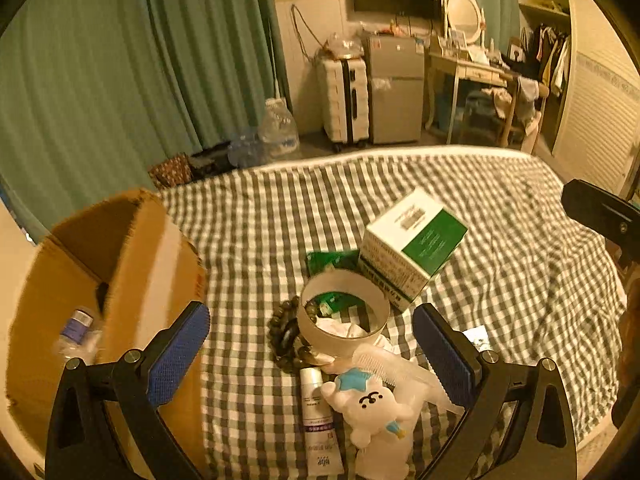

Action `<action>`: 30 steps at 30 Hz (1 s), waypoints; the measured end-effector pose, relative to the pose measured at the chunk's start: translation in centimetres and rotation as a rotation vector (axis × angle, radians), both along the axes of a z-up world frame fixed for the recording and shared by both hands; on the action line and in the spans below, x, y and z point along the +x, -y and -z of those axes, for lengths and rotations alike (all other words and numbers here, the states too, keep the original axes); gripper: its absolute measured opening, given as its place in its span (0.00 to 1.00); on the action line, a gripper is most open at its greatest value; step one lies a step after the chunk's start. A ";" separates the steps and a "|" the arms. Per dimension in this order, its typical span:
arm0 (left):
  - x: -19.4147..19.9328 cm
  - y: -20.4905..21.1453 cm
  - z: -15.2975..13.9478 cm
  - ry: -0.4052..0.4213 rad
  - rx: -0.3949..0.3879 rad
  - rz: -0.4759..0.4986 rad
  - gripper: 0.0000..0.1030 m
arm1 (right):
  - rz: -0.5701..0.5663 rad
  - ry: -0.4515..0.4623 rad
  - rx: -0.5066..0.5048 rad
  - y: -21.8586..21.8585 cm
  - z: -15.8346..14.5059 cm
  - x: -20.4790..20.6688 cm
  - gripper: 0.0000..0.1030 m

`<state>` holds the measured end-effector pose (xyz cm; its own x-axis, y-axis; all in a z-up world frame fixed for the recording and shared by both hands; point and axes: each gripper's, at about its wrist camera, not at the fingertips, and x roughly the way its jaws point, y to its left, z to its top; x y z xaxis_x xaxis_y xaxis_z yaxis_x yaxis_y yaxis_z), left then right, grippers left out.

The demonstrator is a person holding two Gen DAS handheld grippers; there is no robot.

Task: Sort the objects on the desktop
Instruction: 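Grasp the clear tape roll with the left tool while the right tool grasps the green medicine box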

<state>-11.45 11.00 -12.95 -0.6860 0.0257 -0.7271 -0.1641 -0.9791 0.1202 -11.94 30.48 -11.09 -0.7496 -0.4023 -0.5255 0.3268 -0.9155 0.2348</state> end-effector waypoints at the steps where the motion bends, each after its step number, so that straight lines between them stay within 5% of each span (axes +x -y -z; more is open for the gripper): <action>1: -0.5 -0.1 0.7 0.012 -0.004 0.003 1.00 | -0.004 0.008 0.008 0.1 0.5 -0.5 0.99; 14: -3.8 -1.6 6.8 0.084 -0.074 0.067 1.00 | -0.145 0.067 0.130 3.7 5.7 -5.4 0.99; 22: -5.2 -0.9 8.0 0.102 -0.024 0.066 1.00 | -0.223 0.097 0.164 6.3 8.1 -6.5 0.99; 26: -5.4 -0.7 9.2 0.140 -0.005 0.079 0.84 | -0.199 0.086 0.232 7.4 8.7 -7.0 1.00; 30: -5.3 -0.4 9.6 0.151 0.018 0.082 0.82 | -0.163 0.107 0.223 7.3 9.0 -7.5 0.99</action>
